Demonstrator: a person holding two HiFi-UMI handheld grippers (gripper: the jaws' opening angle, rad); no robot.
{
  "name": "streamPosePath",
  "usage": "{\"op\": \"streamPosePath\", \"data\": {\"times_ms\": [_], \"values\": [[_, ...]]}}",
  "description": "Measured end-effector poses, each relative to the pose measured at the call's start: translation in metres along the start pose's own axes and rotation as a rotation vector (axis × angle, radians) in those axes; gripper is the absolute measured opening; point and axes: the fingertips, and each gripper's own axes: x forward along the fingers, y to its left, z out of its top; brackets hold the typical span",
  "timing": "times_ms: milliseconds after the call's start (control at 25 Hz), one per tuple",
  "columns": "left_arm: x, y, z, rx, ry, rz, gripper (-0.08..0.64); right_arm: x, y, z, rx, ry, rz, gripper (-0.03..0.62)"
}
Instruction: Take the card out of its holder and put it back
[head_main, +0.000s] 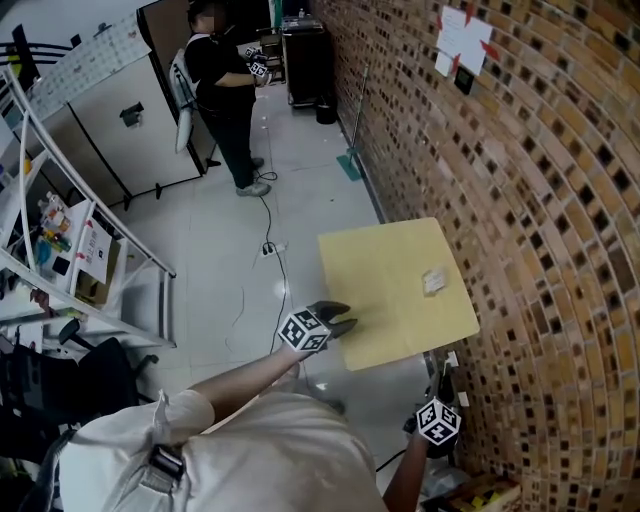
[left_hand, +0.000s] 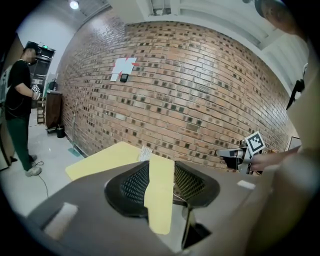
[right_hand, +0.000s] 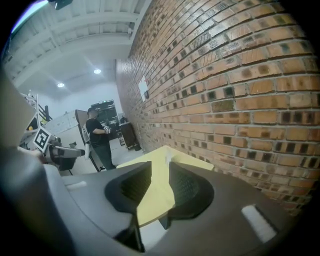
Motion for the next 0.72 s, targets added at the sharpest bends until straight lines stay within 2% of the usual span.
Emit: {"op": "streamPosePath", "data": {"times_ms": [360,720], "values": [[0.002,0.03,0.006,-0.018,0.008,-0.041,0.181,0.022,0.009,0.0,0.026,0.027,-0.034,0.106],[-0.008,0.08,0.028,0.001,-0.007,-0.043,0.181,0.06,0.052,0.015,0.03,0.006,-0.016,0.106]]}}
